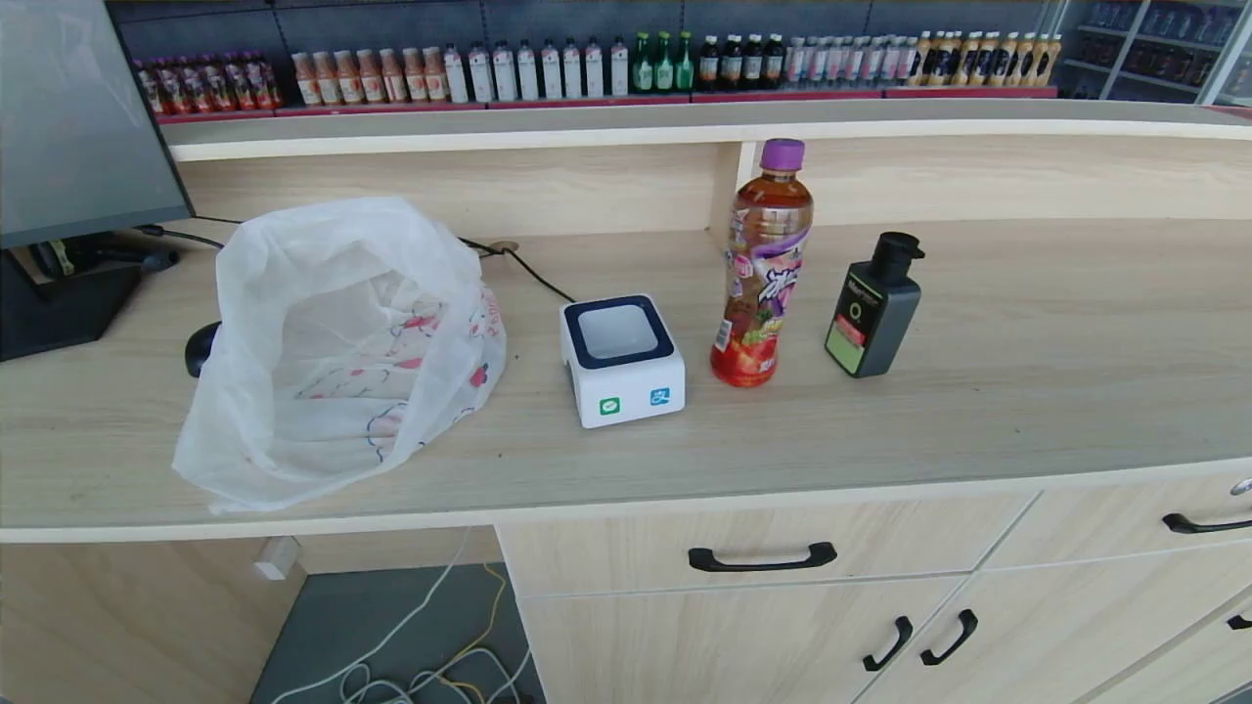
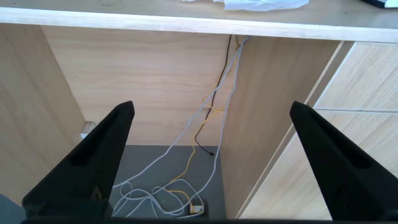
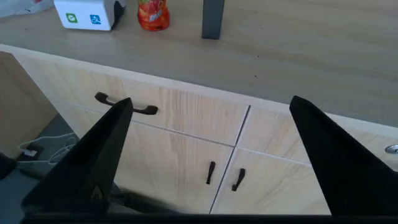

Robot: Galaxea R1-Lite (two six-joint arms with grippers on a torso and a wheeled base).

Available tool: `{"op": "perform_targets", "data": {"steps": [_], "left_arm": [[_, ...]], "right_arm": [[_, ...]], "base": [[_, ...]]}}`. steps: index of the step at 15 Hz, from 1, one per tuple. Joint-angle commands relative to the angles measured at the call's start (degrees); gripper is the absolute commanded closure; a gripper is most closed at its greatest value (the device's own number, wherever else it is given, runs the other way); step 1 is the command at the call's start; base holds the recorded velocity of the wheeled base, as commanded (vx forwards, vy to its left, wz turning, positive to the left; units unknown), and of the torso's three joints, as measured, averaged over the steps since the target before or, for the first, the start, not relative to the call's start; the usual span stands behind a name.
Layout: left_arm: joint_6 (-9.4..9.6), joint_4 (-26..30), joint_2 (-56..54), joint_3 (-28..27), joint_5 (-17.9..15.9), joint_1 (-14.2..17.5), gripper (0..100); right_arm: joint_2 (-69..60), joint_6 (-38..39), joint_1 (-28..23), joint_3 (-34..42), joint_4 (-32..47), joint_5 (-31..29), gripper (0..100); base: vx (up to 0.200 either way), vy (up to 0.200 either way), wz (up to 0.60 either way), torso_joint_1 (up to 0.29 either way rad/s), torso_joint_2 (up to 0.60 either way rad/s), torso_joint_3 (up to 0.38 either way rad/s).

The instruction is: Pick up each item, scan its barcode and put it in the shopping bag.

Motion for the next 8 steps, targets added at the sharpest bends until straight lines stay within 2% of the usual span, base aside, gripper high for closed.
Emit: {"op": "perform_targets", "data": {"steps": [1,3,8], "left_arm": [[0.08,0.0,0.0,0.0,0.0,0.0,0],[-0.01,0.0,0.0,0.0,0.0,0.0,0],[-0.01,0.0,0.0,0.0,0.0,0.0,0]], "right_arm": [[18.5,-0.2,6.0,-7.8,-8.9,0.1,0],[23.7,-0.2,7.7,-10.9,-12.5,0.0,0],[30.0,-0.5,10.7,-16.9,-13.1,-0.2,0]], "base": [[0.000,0.000,0.00,0.000,0.00,0.000],[0.000,0.000,0.00,0.000,0.00,0.000],[0.000,0.000,0.00,0.000,0.00,0.000]]}}
